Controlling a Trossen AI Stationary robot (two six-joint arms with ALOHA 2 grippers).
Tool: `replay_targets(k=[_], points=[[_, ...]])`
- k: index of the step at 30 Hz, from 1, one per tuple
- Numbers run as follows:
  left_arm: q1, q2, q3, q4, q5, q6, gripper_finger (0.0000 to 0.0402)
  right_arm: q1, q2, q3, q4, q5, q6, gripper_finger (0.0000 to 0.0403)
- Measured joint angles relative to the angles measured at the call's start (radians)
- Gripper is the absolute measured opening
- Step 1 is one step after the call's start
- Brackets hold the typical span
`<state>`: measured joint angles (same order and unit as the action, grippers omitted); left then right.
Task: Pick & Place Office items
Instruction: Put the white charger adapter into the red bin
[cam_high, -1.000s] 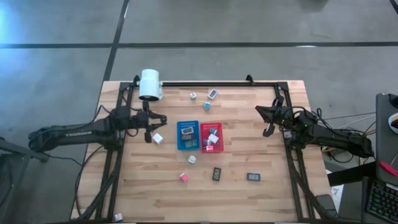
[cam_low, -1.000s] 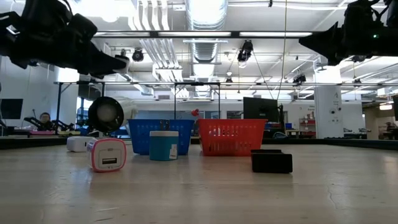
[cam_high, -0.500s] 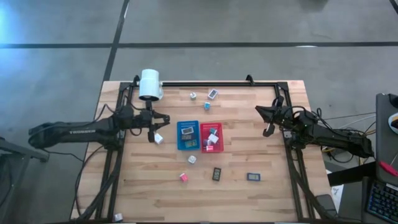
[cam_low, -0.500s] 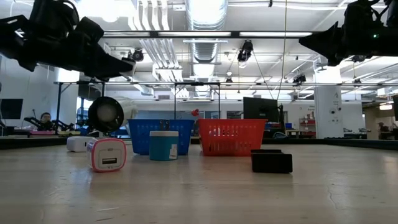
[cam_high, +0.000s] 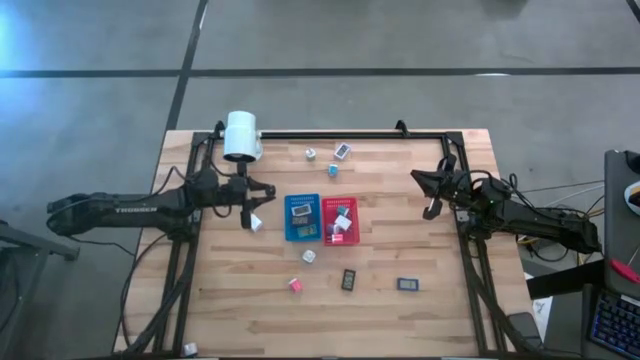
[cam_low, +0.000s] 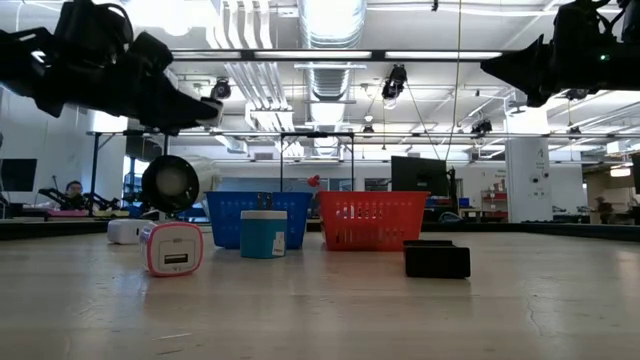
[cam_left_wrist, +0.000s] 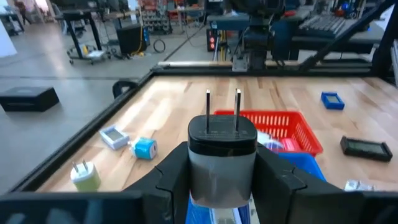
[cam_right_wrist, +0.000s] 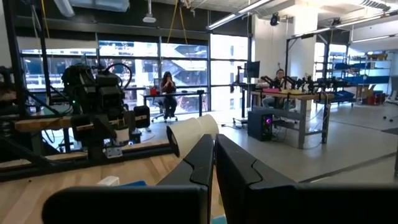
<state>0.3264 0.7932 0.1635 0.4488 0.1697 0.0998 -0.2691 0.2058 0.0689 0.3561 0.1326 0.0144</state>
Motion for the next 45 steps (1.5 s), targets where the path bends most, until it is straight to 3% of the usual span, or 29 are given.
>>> replay_targets(k=[23, 27, 31, 37, 45], points=[[0.0, 0.08, -0.001, 0.103, -0.017, -0.023, 0.0129, 0.0, 0.017, 0.0, -0.001, 0.006, 0.013, 0.0013], [-0.001, 0.126, 0.037, 0.129, -0.037, -0.085, 0.0129, 0.0, 0.029, 0.0, 0.0, 0.01, 0.013, 0.0013], [-0.028, 0.224, 0.103, 0.129, -0.039, -0.143, 0.0129, 0.0, 0.039, 0.0, 0.001, 0.01, 0.014, 0.0013], [-0.13, 0.429, 0.23, 0.126, -0.038, -0.08, 0.0129, 0.0, 0.04, 0.0, 0.0, 0.01, 0.027, 0.0013], [-0.222, 0.754, 0.503, 0.11, -0.035, -0.073, 0.0129, 0.0, 0.04, 0.0, 0.0, 0.01, 0.001, 0.0013]])
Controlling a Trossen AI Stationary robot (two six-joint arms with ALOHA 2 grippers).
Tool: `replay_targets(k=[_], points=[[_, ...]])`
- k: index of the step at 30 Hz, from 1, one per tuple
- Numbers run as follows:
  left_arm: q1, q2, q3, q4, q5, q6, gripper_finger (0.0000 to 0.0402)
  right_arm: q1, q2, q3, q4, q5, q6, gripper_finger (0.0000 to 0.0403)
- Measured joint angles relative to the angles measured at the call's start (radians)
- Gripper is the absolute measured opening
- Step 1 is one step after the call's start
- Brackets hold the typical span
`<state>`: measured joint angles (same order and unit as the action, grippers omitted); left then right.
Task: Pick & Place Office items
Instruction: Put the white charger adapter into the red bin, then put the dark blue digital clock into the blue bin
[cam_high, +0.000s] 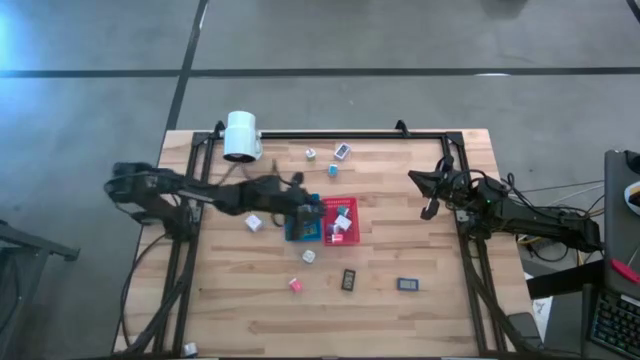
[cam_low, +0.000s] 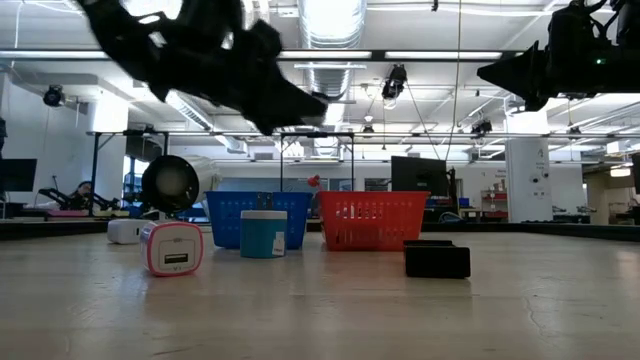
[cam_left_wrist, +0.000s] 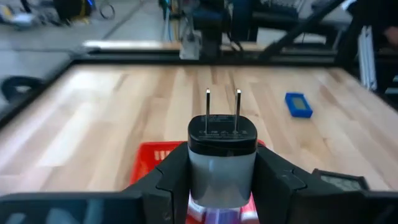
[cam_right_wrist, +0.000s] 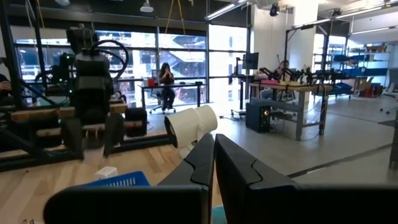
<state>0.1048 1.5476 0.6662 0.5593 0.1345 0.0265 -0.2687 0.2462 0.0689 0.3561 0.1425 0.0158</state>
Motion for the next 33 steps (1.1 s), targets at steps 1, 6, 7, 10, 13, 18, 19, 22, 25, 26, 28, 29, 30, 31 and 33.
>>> replay_targets(k=[1, 6, 7, 10, 13, 18, 19, 22, 25, 26, 28, 29, 30, 31, 33], points=[[-0.004, 0.044, 0.036, -0.017, 0.001, 0.0, 0.0129, 0.0, 0.0, 0.0, 0.0, 0.0, 0.0, 0.0013], [-0.017, 0.23, 0.185, -0.117, 0.009, 0.0, 0.0129, 0.0, 0.0, 0.0, -0.001, -0.001, 0.002, 0.0013], [-0.02, 0.259, 0.211, -0.133, 0.009, 0.0, 0.0129, 0.0, 0.0, 0.0, -0.001, -0.001, 0.003, 0.0013], [-0.029, 0.328, 0.27, -0.187, 0.012, 0.0, 0.0129, 0.0, 0.0, 0.0, -0.001, -0.001, 0.003, 0.0013], [-0.033, 0.371, 0.309, -0.224, 0.012, 0.015, 0.0129, 0.0, 0.0, 0.0, -0.001, -0.001, 0.0, 0.0013], [-0.033, 0.4, 0.348, -0.278, 0.012, 0.022, 0.0129, 0.0, 0.0, 0.0, -0.002, -0.001, 0.002, 0.0013], [-0.033, 0.4, 0.353, -0.285, 0.011, 0.022, 0.0129, 0.0, 0.0, 0.0, -0.002, -0.001, 0.002, 0.0013], [-0.036, 0.397, 0.36, -0.291, 0.011, 0.018, 0.0129, 0.0, 0.0, 0.0, -0.002, -0.001, 0.009, 0.0013], [-0.042, 0.396, 0.362, -0.292, 0.011, 0.011, 0.0164, 0.0, 0.0, 0.0, -0.001, -0.001, 0.029, 0.0013], [-0.044, 0.396, 0.362, -0.292, 0.012, 0.007, 0.0185, 0.0, 0.0, 0.0, -0.001, -0.002, 0.034, 0.0013], [-0.045, 0.396, 0.363, -0.292, 0.011, 0.006, 0.0226, 0.0, 0.0, 0.0, -0.001, -0.002, 0.034, 0.0013], [-0.045, 0.396, 0.363, -0.292, 0.012, 0.006, 0.0245, 0.0, 0.0, 0.0, -0.001, -0.002, 0.034, 0.0013], [-0.045, 0.392, 0.363, -0.292, 0.011, 0.007, 0.0261, 0.0, 0.0, 0.0, -0.001, -0.002, 0.034, 0.0013], [-0.045, 0.388, 0.363, -0.292, 0.011, 0.01, 0.0274, 0.0, 0.0, 0.0, -0.002, -0.002, 0.034, 0.0013], [-0.045, 0.372, 0.363, -0.292, 0.011, 0.027, 0.0294, 0.0, 0.0, 0.0, -0.002, -0.002, 0.034, 0.0013]])
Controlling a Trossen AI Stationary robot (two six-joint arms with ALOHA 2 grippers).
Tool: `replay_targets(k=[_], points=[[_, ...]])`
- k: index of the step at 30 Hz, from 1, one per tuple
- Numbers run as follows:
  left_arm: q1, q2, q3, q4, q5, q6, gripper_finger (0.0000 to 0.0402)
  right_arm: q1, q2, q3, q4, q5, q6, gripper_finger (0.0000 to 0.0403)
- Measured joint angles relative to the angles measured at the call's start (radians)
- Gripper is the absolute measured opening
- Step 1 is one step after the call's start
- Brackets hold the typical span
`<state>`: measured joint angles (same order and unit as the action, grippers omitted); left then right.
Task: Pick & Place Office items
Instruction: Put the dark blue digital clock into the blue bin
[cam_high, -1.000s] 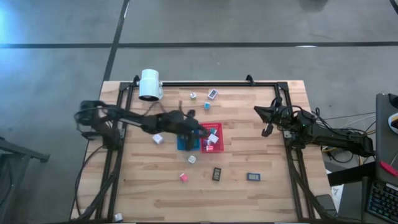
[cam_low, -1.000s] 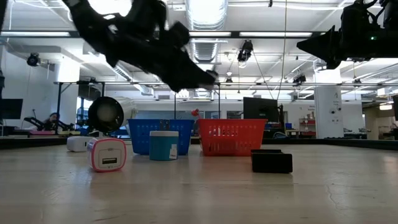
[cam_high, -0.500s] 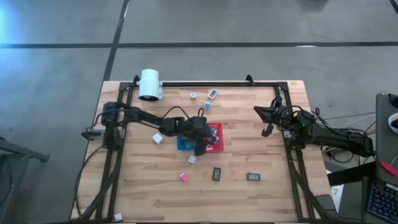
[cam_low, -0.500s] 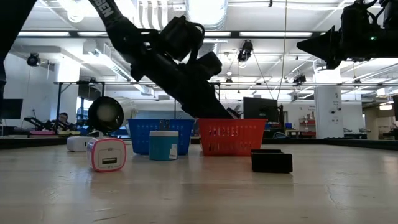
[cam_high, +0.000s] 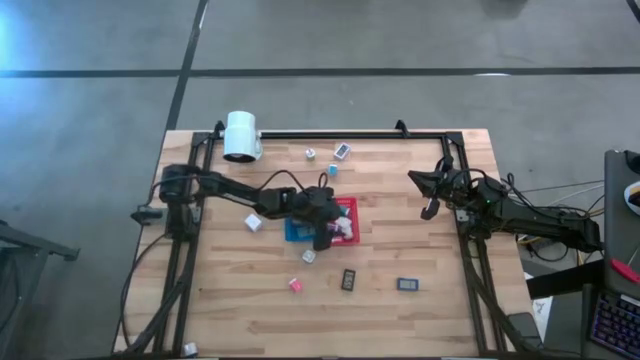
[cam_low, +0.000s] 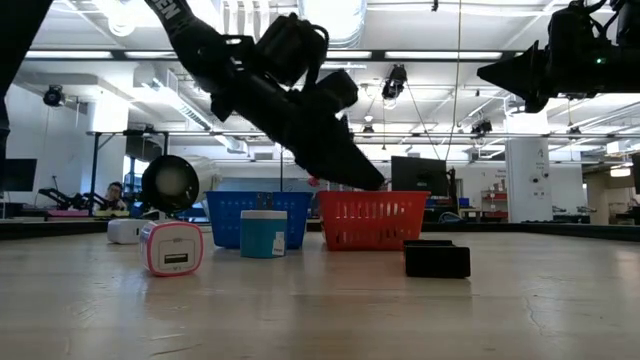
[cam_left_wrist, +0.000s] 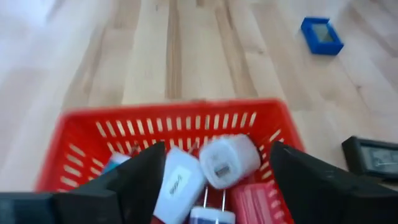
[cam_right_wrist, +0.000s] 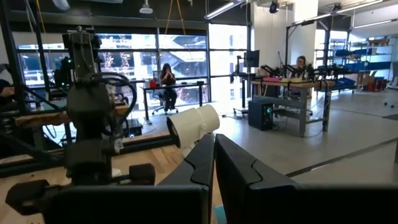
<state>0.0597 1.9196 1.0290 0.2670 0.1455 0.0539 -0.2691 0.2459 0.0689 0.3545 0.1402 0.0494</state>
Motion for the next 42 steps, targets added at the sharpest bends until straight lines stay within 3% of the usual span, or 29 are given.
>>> replay_targets(k=[8, 12, 16, 21, 24, 27, 34, 42], points=[[0.0, -0.225, -0.058, -0.032, 0.075, 0.089, 0.0295, 0.0, 0.002, 0.0, -0.008, -0.006, 0.0, 0.0013], [0.0, -0.431, -0.192, -0.003, 0.075, 0.122, 0.0277, 0.001, 0.006, 0.0, -0.008, -0.008, 0.003, 0.0013], [0.005, -0.653, -0.404, 0.117, 0.05, 0.147, 0.0248, 0.001, 0.006, 0.0, -0.007, -0.01, 0.004, 0.0013], [0.005, -0.896, -0.666, 0.243, -0.094, 0.14, 0.0173, 0.0, 0.007, 0.0, -0.006, -0.009, 0.004, 0.0013], [0.013, -1.018, -0.769, 0.254, -0.182, 0.146, 0.0101, 0.0, 0.01, 0.0, -0.001, -0.009, 0.003, 0.0013], [0.033, -1.121, -0.822, 0.264, -0.184, 0.146, 0.0024, 0.0, 0.013, 0.0, 0.003, -0.008, 0.002, 0.0013], [0.071, -1.223, -0.876, 0.253, -0.065, 0.109, 0.0006, 0.0, 0.016, 0.0, 0.003, -0.006, 0.001, 0.0013], [0.128, -1.237, -0.887, 0.19, -0.058, 0.071, 0.0006, 0.0, 0.026, 0.0, 0.002, -0.006, 0.003, 0.0013]])
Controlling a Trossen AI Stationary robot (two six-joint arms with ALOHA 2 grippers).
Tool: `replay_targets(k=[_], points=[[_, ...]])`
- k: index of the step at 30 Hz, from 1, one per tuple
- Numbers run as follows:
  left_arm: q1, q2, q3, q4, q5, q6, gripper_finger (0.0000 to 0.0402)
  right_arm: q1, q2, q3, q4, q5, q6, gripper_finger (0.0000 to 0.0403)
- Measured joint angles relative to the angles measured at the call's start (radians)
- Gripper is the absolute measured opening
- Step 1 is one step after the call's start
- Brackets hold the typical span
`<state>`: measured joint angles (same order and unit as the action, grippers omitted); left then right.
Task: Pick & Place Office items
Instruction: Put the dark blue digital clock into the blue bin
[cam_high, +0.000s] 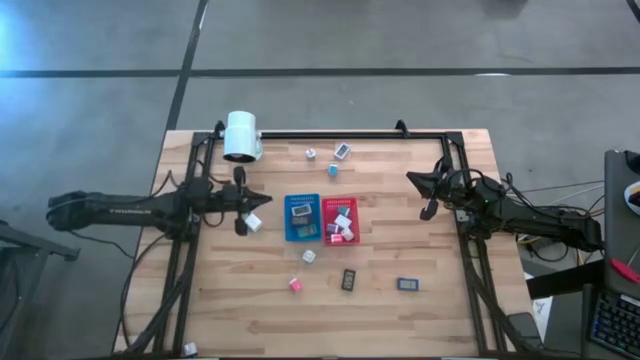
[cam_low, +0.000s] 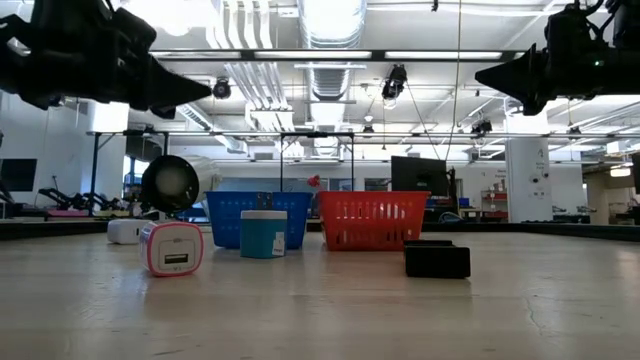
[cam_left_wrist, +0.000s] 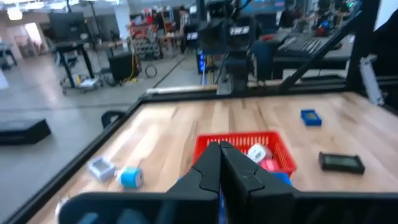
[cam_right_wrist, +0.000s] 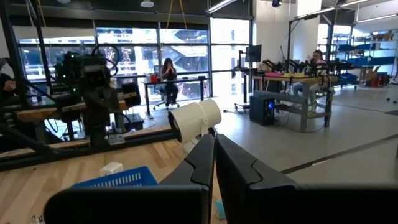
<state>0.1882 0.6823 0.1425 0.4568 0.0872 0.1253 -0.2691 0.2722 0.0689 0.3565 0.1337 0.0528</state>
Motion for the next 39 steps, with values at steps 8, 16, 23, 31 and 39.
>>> replay_targets(k=[8, 16, 23, 31, 39], points=[[0.039, -0.017, -0.001, -0.033, 0.1, -0.004, 0.0007, 0.0, -0.002, 0.0, 0.0, 0.0, -0.003, 0.0013], [0.04, -0.117, -0.006, -0.06, 0.1, -0.001, 0.0002, 0.0, -0.001, 0.0, 0.0, 0.0, -0.003, 0.0013], [0.054, -0.237, -0.052, -0.102, 0.1, 0.009, 0.0006, 0.0, 0.0, 0.0, 0.0, -0.001, -0.002, 0.0013], [0.097, -0.336, -0.102, -0.143, 0.1, 0.005, 0.0008, 0.0, 0.0, 0.0, 0.0, -0.001, -0.003, 0.0013], [0.107, -0.355, -0.119, -0.144, 0.1, 0.009, 0.0009, 0.0, 0.0, 0.0, 0.0, -0.001, -0.003, 0.0013]])
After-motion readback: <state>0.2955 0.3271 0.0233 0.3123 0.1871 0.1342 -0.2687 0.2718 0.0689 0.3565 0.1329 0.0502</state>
